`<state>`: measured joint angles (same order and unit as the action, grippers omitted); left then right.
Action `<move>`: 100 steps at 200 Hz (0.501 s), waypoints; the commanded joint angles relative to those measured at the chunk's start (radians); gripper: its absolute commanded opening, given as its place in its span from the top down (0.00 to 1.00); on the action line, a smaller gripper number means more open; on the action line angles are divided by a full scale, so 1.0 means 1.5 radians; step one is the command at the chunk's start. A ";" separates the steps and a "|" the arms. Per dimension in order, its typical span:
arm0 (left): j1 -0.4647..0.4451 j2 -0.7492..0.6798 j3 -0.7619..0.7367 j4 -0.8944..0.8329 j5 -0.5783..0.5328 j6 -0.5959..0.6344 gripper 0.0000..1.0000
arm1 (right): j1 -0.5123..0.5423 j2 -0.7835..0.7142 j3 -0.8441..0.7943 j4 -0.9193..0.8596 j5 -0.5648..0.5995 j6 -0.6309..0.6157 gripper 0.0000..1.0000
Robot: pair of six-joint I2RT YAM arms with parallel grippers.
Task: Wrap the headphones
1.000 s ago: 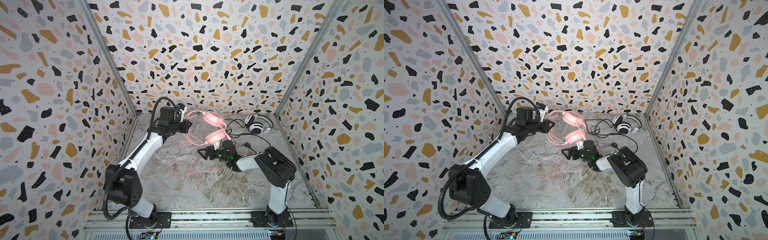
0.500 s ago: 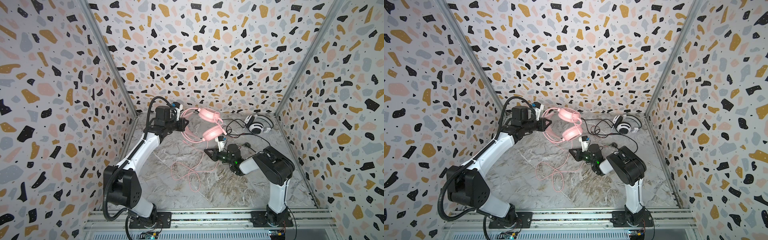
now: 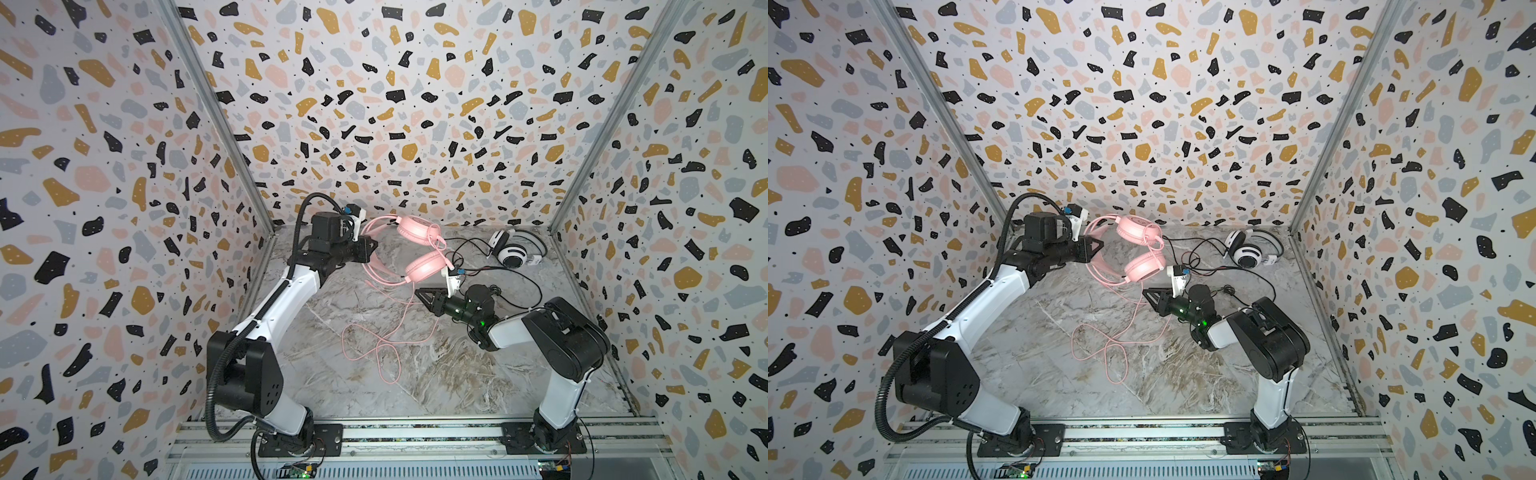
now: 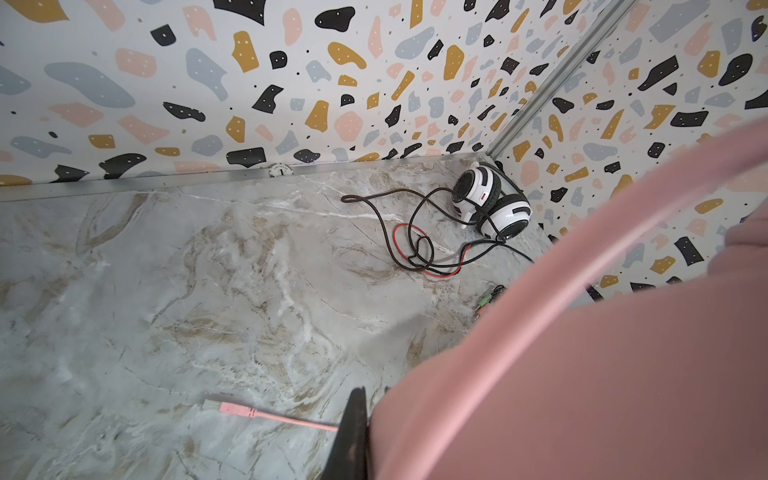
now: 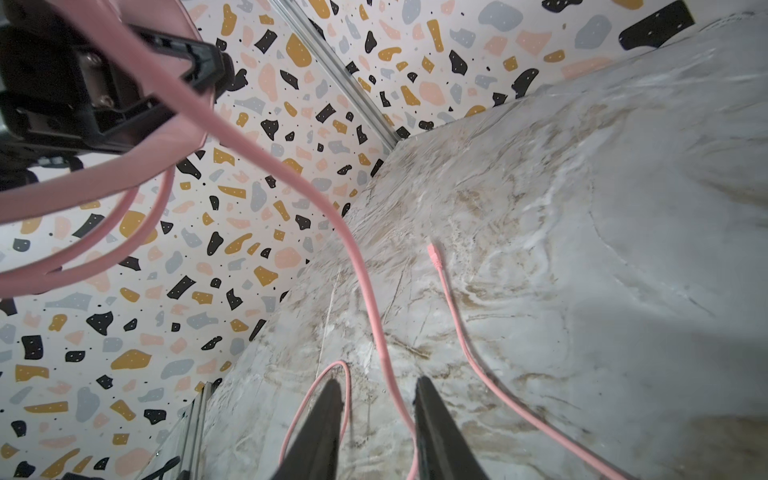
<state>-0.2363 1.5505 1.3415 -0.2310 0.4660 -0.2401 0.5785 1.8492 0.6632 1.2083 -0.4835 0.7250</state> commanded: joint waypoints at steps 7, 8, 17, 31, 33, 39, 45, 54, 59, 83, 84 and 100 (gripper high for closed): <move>0.004 -0.022 0.002 0.060 0.025 -0.025 1.00 | 0.007 0.042 0.030 0.039 -0.026 0.021 0.59; 0.004 -0.022 0.002 0.060 0.025 -0.025 1.00 | 0.007 0.044 0.031 0.039 -0.027 0.023 0.59; 0.005 -0.021 0.002 0.059 0.025 -0.025 1.00 | 0.014 0.059 0.036 0.053 -0.030 0.033 0.58; 0.005 -0.018 0.006 0.060 0.041 -0.028 1.00 | 0.029 0.080 0.044 0.066 -0.025 0.043 0.57; 0.005 -0.018 0.006 0.060 0.044 -0.028 1.00 | 0.030 0.083 0.047 0.067 -0.025 0.044 0.57; 0.005 -0.018 0.006 0.062 0.054 -0.026 1.00 | 0.034 0.093 0.057 0.067 -0.024 0.048 0.56; 0.005 -0.020 0.003 0.067 0.060 -0.025 1.00 | 0.036 0.102 0.065 0.071 -0.028 0.064 0.56; 0.005 -0.024 -0.001 0.069 0.053 -0.022 1.00 | 0.036 0.117 0.074 0.107 -0.030 0.098 0.55; 0.005 -0.026 -0.003 0.069 0.050 -0.021 1.00 | 0.036 0.124 0.074 0.131 -0.030 0.123 0.55; 0.005 -0.025 0.001 0.067 0.058 -0.020 1.00 | 0.042 0.159 0.084 0.198 -0.033 0.173 0.54; 0.005 -0.025 0.001 0.066 0.059 -0.020 1.00 | 0.042 0.160 0.086 0.197 -0.033 0.173 0.54; 0.005 -0.023 0.001 0.066 0.064 -0.020 1.00 | 0.043 0.171 0.112 0.178 -0.049 0.168 0.53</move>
<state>-0.2356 1.5505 1.3373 -0.2207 0.4980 -0.2428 0.6380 2.0956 0.7742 1.4033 -0.5220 0.9184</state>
